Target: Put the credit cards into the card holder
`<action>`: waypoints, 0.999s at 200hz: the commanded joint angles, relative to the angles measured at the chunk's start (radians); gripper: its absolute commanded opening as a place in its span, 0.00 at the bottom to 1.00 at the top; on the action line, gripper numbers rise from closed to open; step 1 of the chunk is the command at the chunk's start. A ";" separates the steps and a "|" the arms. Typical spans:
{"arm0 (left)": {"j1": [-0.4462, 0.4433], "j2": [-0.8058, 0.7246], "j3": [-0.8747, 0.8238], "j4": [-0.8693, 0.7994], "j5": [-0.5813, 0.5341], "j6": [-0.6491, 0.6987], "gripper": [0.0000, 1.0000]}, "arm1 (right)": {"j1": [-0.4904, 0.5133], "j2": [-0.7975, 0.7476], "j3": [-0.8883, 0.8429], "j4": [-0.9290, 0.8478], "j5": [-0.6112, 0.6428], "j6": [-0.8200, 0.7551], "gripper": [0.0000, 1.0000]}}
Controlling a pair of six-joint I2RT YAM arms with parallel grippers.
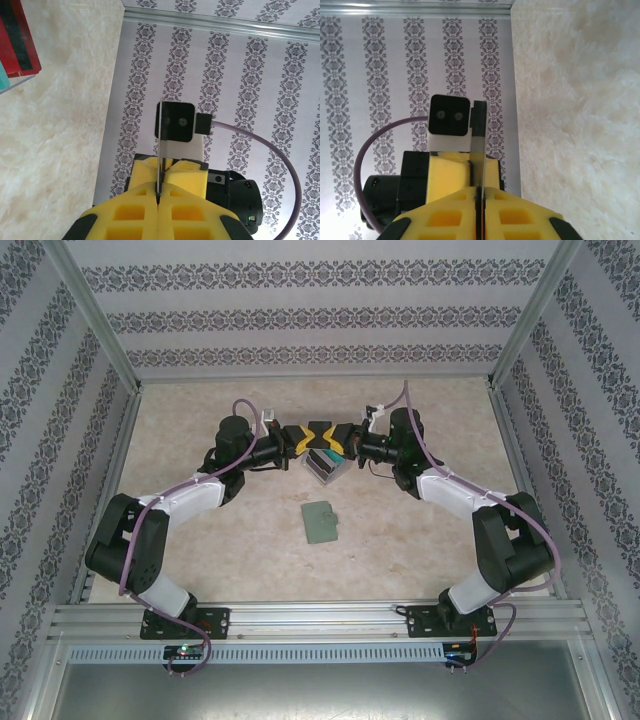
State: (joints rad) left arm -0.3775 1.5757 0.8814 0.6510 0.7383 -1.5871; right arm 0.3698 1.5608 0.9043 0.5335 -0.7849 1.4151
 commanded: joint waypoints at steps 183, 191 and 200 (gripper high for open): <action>-0.009 -0.346 -0.124 -1.047 -0.405 0.543 0.86 | 0.345 -0.026 -0.074 -0.678 0.600 -0.700 0.00; -0.014 -0.347 -0.120 -1.043 -0.402 0.554 0.86 | 0.342 -0.026 -0.075 -0.688 0.610 -0.705 0.00; -0.022 -0.344 -0.107 -1.035 -0.394 0.576 0.87 | 0.337 -0.033 -0.077 -0.711 0.632 -0.715 0.00</action>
State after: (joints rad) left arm -0.3801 1.2579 0.7589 -0.3752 0.3599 -1.0706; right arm 0.7101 1.5368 0.8375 -0.1318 -0.2390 0.7467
